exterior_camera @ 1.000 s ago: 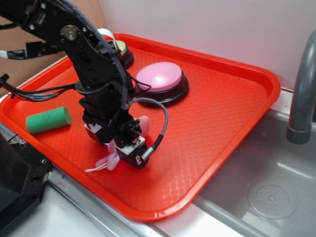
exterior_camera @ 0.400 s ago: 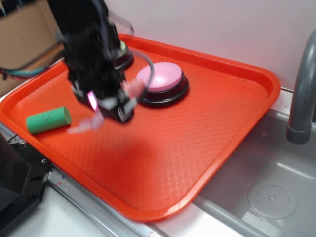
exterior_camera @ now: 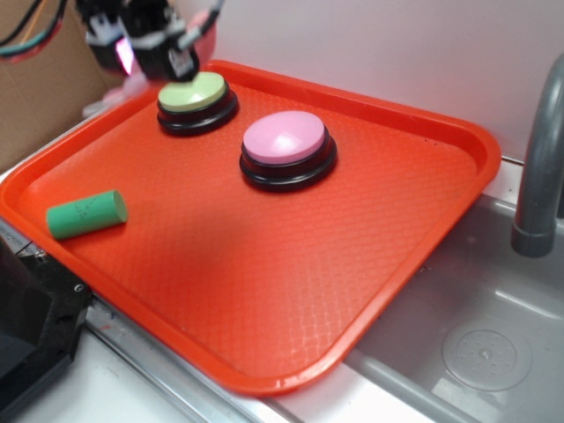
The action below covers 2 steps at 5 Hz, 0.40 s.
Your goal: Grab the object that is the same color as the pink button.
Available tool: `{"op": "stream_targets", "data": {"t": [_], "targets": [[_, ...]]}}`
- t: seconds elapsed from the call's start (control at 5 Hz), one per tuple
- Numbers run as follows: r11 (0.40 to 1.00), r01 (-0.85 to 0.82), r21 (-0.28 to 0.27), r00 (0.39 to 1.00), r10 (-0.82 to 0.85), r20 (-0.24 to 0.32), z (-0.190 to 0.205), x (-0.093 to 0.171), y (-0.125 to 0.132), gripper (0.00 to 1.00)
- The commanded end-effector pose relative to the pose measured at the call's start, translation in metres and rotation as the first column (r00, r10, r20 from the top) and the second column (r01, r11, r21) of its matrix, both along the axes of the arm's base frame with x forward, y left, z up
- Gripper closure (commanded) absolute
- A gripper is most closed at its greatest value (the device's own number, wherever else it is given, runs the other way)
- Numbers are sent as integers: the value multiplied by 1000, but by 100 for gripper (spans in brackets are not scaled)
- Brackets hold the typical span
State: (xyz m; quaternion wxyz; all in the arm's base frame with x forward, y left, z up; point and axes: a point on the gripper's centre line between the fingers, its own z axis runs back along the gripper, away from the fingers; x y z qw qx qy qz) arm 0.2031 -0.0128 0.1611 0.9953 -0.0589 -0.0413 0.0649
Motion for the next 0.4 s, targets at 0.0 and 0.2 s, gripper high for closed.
{"op": "stream_targets", "data": {"t": [0.0,0.2], "targets": [[999,-10,49,1000,9,6,20,30,23,100],[990,-7,142,1000,10,-16,19,29,20,100]]}}
